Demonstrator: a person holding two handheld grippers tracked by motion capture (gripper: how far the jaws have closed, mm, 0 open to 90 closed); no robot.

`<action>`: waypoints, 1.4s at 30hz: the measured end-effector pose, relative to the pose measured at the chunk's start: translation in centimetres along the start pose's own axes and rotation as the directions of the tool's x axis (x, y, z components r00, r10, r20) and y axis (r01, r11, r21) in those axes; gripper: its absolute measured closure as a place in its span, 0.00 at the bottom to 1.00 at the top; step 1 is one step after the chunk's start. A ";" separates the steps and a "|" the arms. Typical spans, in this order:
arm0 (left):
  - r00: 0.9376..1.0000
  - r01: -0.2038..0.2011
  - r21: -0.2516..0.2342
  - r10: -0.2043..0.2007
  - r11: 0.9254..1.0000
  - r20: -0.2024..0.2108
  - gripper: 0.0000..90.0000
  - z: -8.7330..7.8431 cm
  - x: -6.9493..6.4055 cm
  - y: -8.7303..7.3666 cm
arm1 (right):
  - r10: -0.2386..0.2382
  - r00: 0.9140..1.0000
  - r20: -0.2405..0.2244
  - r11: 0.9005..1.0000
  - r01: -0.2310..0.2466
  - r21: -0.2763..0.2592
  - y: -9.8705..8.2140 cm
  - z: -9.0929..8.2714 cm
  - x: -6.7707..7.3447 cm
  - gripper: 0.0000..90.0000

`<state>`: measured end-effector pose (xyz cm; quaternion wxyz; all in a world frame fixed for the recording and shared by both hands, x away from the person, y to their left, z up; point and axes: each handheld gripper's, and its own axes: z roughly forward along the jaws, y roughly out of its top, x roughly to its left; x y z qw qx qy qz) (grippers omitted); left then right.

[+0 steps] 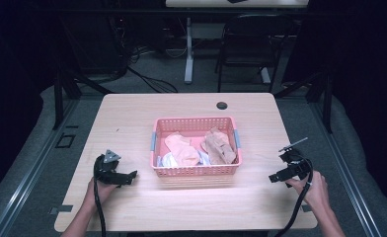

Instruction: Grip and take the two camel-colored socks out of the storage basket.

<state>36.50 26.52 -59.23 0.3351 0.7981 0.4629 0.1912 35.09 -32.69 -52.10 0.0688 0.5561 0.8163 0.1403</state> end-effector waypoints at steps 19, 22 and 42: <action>1.000 -0.007 0.002 0.007 1.000 0.003 0.00 0.1 0.1 0.1 | -0.036 0.999 0.002 0.999 0.036 -0.031 0.2 -1.9 0.7 0.08; 1.000 -0.006 0.001 0.006 1.000 0.001 0.00 0.1 0.1 0.1 | -0.041 0.999 0.005 0.998 0.041 -0.038 0.4 -2.2 0.9 0.08; 0.999 0.026 -0.001 -0.026 1.000 -0.031 0.00 0.1 0.0 0.1 | -0.070 0.998 -0.005 0.994 0.070 -0.082 2.7 -4.5 2.0 0.08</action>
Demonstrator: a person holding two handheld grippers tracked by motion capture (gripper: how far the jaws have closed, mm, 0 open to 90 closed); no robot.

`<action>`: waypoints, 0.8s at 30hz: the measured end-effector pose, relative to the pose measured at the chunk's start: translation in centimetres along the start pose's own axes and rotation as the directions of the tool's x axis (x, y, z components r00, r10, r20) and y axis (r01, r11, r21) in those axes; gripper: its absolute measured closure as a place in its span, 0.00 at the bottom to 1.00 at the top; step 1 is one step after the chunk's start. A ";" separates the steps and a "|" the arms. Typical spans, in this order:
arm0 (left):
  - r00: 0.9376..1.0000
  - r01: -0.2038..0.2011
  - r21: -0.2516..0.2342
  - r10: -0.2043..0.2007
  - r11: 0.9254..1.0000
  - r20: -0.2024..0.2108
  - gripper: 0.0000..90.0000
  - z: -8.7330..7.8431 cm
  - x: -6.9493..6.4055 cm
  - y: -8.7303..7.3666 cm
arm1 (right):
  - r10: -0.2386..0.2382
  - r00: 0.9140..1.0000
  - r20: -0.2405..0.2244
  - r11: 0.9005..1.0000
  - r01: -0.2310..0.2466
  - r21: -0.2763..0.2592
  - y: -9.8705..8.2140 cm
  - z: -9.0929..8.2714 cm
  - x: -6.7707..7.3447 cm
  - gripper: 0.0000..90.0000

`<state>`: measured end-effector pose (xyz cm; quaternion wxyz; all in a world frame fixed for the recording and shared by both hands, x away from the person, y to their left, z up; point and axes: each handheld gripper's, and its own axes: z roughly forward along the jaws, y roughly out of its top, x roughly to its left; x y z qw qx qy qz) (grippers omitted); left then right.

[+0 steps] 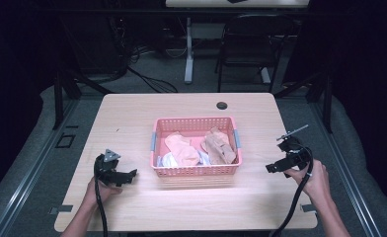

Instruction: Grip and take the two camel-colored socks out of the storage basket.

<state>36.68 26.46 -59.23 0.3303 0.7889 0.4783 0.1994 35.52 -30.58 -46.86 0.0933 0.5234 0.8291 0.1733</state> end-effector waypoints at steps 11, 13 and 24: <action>1.000 0.000 0.000 0.000 1.000 0.001 0.00 0.0 0.0 0.0 | -0.051 0.999 -0.005 0.999 0.051 0.011 2.7 -1.1 1.4 0.08; 1.000 -0.001 0.000 0.001 1.000 0.000 0.00 0.0 0.0 0.0 | -0.067 0.998 -0.005 0.998 0.067 0.001 3.5 -1.3 1.9 0.08; 1.000 0.000 0.000 0.000 1.000 0.001 0.00 0.0 0.0 0.0 | -0.149 0.989 -0.014 0.988 0.150 0.028 7.4 -1.7 4.8 0.08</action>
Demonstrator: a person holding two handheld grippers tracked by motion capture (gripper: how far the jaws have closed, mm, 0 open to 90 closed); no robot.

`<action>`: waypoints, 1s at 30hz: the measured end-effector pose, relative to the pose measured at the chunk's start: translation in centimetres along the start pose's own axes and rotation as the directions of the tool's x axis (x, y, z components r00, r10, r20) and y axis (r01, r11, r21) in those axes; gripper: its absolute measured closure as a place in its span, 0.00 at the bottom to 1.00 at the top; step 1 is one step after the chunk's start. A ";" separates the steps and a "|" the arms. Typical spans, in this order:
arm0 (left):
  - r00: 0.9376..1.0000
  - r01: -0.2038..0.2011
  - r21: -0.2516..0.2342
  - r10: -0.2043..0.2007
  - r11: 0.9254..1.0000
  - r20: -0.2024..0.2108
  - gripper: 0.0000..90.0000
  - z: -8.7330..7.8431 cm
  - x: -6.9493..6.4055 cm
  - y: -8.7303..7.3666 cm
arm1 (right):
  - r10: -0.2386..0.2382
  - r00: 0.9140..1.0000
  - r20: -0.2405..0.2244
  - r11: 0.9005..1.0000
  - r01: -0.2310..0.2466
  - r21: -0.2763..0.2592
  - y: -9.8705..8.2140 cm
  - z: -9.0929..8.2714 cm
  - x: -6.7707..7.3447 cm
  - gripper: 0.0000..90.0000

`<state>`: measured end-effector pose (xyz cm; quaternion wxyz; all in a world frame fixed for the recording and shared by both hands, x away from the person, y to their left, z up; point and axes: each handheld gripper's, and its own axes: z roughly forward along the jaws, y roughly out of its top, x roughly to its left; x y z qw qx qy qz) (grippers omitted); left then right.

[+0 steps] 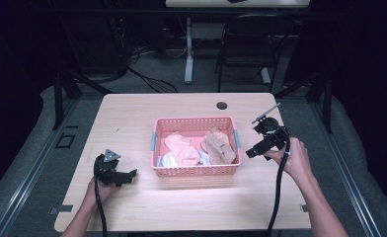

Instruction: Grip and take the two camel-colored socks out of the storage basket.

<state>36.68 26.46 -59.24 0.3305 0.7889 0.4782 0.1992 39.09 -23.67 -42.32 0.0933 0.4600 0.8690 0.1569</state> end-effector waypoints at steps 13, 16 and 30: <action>1.000 -0.001 0.000 0.001 1.000 0.001 0.00 0.0 0.0 0.0 | -0.044 0.999 -0.032 0.998 0.046 0.044 4.2 1.2 2.1 0.07; 1.000 -0.001 0.000 0.001 1.000 0.001 0.00 0.0 0.0 0.0 | -0.049 0.998 -0.041 0.997 0.052 0.061 5.0 1.6 2.5 0.04; 1.000 -0.001 0.000 0.001 1.000 0.002 0.00 0.0 0.0 0.0 | -0.071 0.994 -0.082 0.993 0.078 0.090 7.4 3.9 4.1 0.00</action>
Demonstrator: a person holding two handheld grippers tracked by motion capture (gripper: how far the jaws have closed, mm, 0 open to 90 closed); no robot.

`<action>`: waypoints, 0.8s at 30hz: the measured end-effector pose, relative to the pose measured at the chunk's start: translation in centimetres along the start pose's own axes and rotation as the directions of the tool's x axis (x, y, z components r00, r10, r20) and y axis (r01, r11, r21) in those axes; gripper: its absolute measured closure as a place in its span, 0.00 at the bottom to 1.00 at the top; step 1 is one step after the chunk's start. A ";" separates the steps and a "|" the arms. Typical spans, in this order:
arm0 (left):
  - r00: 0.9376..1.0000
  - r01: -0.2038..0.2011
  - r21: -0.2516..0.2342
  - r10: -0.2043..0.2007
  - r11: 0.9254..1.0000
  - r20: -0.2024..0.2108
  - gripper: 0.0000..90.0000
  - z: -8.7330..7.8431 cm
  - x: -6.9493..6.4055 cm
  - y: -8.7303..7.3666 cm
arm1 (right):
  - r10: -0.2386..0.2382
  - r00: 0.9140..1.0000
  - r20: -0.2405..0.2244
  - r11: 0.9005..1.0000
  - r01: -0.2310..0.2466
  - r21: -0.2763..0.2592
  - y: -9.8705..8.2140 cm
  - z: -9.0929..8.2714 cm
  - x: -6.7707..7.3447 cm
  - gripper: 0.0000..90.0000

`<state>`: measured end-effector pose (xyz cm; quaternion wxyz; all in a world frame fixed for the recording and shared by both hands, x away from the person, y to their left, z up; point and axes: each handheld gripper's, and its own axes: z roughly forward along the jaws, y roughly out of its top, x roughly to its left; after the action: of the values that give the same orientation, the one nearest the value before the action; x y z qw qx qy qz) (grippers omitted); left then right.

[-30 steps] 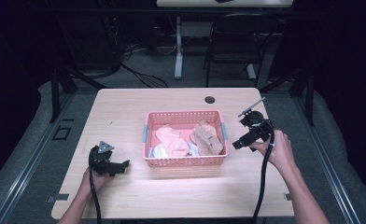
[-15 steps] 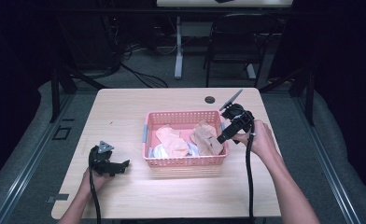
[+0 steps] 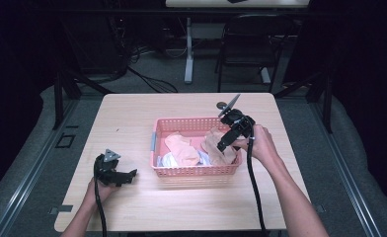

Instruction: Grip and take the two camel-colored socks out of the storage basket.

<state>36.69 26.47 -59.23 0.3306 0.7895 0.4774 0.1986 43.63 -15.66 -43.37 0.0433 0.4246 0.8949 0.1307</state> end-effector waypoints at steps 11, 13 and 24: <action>1.000 -0.007 0.000 0.007 1.000 0.002 0.00 0.0 0.0 0.0 | -0.049 0.999 -0.007 0.997 0.049 0.065 1.8 1.9 1.3 0.02; 1.000 -0.007 -0.001 0.007 1.000 0.002 0.00 0.0 0.0 0.0 | -0.056 0.998 -0.005 0.996 0.057 0.073 2.1 2.3 1.4 0.03; 1.000 -0.007 -0.001 0.007 1.000 0.002 0.00 0.0 0.0 0.0 | -0.054 0.999 -0.008 0.993 0.055 0.106 3.0 4.1 1.6 0.19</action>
<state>36.72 26.50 -59.23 0.3306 0.7911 0.4745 0.1992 45.69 -11.81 -46.45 0.0218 0.4014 0.9119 0.0826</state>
